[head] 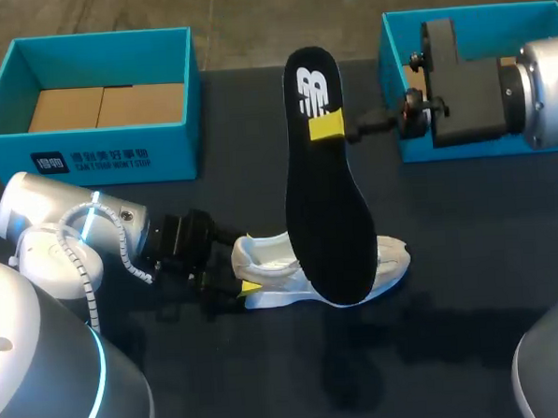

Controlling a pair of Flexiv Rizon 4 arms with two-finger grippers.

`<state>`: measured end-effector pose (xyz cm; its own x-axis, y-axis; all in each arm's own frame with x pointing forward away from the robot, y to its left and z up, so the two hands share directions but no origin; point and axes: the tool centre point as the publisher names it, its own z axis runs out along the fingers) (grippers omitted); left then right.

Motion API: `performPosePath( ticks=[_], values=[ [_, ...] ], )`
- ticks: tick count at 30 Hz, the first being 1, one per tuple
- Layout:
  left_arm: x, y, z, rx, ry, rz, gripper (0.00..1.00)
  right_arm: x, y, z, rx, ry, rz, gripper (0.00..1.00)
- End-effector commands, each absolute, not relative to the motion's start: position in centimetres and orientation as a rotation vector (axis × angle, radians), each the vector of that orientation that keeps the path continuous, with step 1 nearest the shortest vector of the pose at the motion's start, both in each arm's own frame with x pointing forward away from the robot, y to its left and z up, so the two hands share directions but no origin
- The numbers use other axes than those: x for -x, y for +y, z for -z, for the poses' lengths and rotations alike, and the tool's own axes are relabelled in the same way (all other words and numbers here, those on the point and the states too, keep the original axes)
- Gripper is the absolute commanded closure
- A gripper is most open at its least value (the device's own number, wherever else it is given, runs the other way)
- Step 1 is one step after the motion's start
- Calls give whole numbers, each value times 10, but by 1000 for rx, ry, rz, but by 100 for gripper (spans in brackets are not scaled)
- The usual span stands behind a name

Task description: Take the shoe out of the shoebox, open the shoe tongue, remove and reinsert the insole, then place the shoe into the shoebox

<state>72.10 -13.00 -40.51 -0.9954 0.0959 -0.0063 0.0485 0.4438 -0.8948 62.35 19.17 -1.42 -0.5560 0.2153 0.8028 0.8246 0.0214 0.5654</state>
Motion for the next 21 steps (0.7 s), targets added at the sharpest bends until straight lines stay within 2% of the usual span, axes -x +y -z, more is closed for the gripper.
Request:
performPosePath(
  ticks=[1,21],
  values=[
    [-721,-130,408,131,-2633,-1623,100,-616,195,21,1064,-1783,1582,100],
    [-721,-130,408,131,-2633,-1623,100,-614,198,27,1081,-1767,1594,100]
  ],
)
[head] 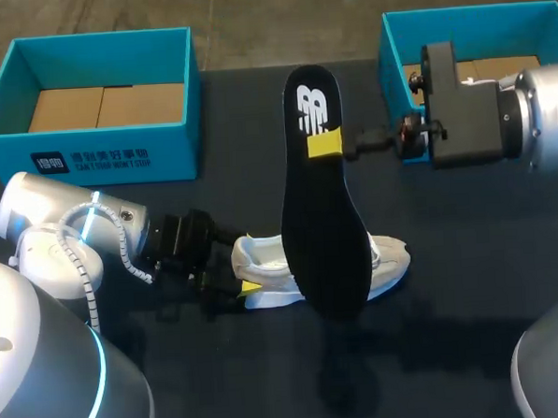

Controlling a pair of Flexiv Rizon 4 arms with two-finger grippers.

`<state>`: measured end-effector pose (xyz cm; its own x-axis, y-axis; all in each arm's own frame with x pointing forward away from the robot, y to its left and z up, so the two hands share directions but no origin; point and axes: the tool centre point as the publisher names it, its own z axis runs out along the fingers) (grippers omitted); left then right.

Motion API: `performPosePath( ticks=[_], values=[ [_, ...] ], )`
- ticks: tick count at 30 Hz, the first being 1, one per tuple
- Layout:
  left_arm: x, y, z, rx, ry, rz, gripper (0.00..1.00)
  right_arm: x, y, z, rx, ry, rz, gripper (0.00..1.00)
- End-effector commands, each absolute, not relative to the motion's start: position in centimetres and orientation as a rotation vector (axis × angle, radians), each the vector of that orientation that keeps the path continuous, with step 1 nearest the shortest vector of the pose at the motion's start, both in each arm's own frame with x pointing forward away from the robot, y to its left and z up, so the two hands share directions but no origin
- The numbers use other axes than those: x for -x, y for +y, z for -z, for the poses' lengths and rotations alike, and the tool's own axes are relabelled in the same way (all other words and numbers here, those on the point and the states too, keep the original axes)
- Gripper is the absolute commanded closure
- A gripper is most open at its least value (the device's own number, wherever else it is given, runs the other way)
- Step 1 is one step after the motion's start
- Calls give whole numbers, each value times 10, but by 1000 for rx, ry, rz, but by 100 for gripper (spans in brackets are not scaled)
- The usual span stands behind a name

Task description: Take the shoe out of the shoebox, open the shoe tongue, remove and reinsert the insole, then place the shoe into the shoebox

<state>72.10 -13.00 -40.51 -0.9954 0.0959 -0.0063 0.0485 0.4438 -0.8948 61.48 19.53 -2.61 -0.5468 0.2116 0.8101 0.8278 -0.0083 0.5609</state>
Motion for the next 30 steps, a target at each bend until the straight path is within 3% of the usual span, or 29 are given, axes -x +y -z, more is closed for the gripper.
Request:
performPosePath(
  ticks=[1,14,16,17,19,20,30],
  values=[
    [-721,-130,408,131,-2633,-1623,100,-614,198,27,1081,-1767,1594,100],
    [-721,-130,408,131,-2633,-1623,100,-614,198,27,1081,-1767,1594,100],
    [-721,-129,406,132,-2622,-1613,85,-614,198,27,1081,-1767,1594,100],
    [-722,-128,405,132,-2642,-1587,68,-614,198,27,1081,-1767,1594,100],
    [-723,-126,404,115,-2654,-1559,7,-614,198,27,1081,-1767,1594,100],
    [-723,-124,404,112,-2651,-1559,0,-614,198,27,1081,-1767,1594,100],
    [-723,-118,392,113,-2695,-1463,0,-614,198,27,1081,-1767,1594,100]
  ],
)
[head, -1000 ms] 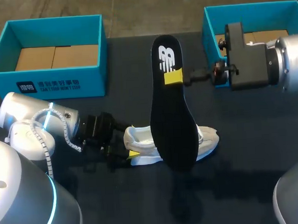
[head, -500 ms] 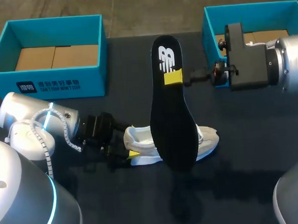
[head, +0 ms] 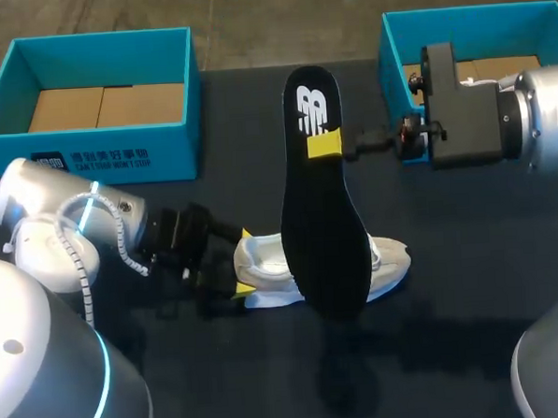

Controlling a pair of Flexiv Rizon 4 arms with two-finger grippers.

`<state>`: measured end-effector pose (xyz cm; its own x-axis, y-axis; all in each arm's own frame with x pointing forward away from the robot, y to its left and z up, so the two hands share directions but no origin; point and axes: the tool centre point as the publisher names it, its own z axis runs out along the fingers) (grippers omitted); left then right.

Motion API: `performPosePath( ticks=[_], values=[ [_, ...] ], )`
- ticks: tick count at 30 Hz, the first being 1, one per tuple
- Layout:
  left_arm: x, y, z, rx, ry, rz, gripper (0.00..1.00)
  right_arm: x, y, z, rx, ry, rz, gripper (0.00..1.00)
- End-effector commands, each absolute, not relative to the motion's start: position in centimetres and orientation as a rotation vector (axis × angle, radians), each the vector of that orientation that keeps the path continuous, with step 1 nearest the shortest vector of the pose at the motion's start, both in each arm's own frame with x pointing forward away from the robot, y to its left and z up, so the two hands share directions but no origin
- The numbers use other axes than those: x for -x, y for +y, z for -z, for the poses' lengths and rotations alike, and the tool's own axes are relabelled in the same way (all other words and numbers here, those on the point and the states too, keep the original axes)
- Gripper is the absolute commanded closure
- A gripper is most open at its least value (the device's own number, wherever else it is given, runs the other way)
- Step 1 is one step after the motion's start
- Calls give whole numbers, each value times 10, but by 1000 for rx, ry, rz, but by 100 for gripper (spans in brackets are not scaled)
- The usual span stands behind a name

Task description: Take the shoe out of the shoebox, open the shoe tongue, remove and reinsert the insole, then place the shoe into the shoebox

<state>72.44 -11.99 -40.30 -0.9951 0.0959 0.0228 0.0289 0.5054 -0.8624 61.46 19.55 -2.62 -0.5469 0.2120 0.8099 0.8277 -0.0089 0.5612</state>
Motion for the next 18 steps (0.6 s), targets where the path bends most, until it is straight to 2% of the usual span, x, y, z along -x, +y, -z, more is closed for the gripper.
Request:
performPosePath(
  ticks=[1,18],
  values=[
    [-722,-116,390,104,-2706,-1440,0,-614,198,27,1081,-1767,1594,100],
    [-722,-89,361,157,-2822,-965,0,-614,198,27,1081,-1767,1594,100]
  ],
)
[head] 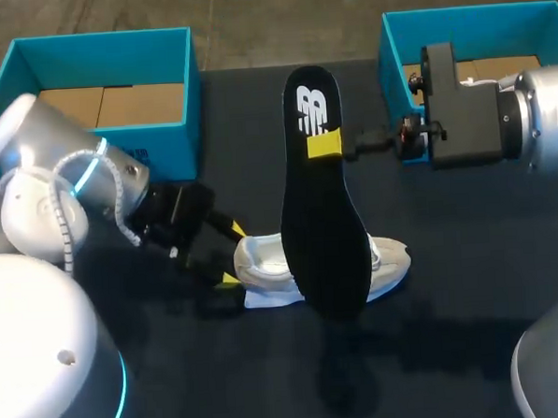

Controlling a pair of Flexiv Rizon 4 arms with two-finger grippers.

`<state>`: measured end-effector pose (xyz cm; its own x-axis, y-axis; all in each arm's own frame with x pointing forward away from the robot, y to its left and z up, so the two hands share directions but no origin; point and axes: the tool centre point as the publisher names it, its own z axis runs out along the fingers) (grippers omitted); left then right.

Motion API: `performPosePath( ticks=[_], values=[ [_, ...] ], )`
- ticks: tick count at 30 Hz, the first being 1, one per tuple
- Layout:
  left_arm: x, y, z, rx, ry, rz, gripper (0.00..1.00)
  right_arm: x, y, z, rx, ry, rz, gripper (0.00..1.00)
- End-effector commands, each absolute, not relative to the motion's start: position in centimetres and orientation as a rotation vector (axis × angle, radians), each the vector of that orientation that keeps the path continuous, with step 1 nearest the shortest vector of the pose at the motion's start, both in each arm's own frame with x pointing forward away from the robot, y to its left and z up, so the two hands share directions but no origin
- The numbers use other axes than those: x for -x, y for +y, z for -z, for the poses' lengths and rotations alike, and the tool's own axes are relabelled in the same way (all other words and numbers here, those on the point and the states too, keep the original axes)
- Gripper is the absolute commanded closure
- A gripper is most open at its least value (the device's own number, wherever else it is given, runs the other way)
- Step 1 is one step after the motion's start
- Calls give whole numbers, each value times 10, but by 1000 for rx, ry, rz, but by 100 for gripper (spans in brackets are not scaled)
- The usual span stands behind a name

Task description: Take the shoe out of the shoebox, open the shoe tongue, remove and reinsert the insole, then place the shoe into the shoebox

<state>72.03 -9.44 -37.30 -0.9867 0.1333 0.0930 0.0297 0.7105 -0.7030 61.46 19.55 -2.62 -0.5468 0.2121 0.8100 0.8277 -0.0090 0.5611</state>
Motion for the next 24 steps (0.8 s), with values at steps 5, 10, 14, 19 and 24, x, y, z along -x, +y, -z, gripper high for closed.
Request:
performPosePath(
  ticks=[5,10,14,19,24],
  values=[
    [-721,-83,355,198,-2826,-828,0,-614,198,27,1081,-1767,1594,100],
    [-722,-82,348,278,-2808,-664,0,-614,198,27,1081,-1767,1594,100],
    [-718,-84,339,319,-2815,-550,0,-614,198,27,1081,-1767,1594,100],
    [-715,-85,329,345,-2822,-464,0,-614,198,27,1081,-1767,1594,100],
    [-712,-87,324,369,-2845,-343,0,-614,198,27,1081,-1767,1594,100]
  ],
)
